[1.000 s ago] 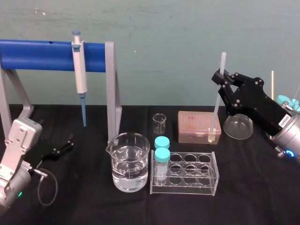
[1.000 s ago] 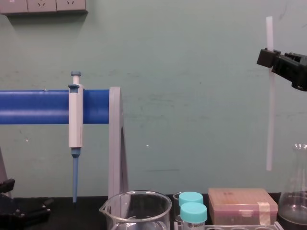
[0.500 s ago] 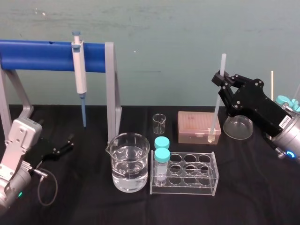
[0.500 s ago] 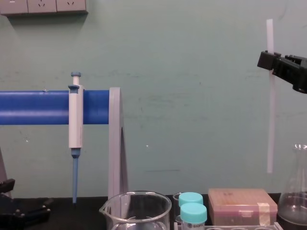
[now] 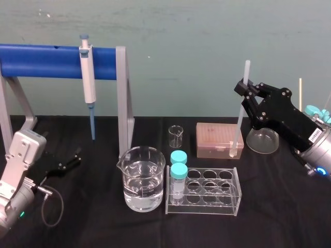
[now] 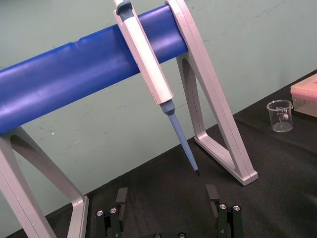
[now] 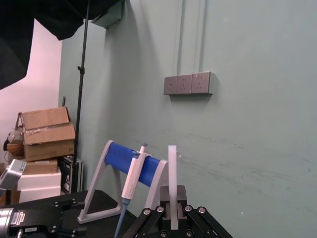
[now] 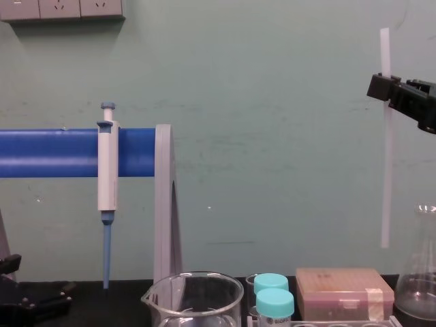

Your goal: Pick up the stirring rod with one hand, then place it down.

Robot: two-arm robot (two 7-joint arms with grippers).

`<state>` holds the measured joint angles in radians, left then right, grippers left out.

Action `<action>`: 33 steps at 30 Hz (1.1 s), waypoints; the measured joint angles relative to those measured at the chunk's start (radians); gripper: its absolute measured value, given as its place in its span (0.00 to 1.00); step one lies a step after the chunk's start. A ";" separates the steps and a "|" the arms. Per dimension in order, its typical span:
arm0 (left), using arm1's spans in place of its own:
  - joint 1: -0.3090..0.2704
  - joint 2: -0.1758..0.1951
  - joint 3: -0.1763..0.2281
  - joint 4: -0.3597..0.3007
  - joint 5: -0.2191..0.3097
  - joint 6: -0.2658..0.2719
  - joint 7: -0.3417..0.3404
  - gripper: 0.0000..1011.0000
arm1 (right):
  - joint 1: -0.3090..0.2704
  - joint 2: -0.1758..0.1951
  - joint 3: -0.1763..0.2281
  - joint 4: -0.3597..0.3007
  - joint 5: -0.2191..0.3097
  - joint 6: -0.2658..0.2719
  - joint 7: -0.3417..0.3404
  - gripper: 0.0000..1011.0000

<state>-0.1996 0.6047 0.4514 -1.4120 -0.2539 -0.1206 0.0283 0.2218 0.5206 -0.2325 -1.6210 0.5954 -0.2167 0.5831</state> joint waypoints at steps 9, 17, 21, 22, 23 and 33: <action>0.000 0.000 0.000 0.000 0.000 0.000 0.000 0.99 | -0.003 0.000 -0.001 -0.002 0.000 0.000 0.000 0.07; 0.000 0.000 0.000 0.000 0.000 0.000 0.000 0.99 | -0.004 0.000 -0.001 -0.004 -0.001 0.001 -0.001 0.07; 0.000 0.000 0.000 0.000 0.000 0.000 0.000 0.99 | -0.007 0.001 -0.001 -0.005 -0.001 0.002 -0.002 0.07; 0.000 0.000 0.000 0.000 0.000 0.000 0.000 0.99 | -0.008 0.001 -0.001 -0.005 -0.001 0.002 -0.002 0.07; 0.000 0.000 0.000 0.000 0.000 0.000 0.000 0.99 | -0.008 0.001 -0.001 -0.006 -0.001 0.002 -0.002 0.07; 0.000 0.000 0.000 0.000 0.000 0.000 0.000 0.99 | -0.009 0.001 -0.002 -0.008 -0.003 0.004 -0.005 0.07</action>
<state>-0.1996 0.6047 0.4514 -1.4120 -0.2539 -0.1205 0.0283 0.2131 0.5220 -0.2349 -1.6290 0.5926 -0.2128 0.5786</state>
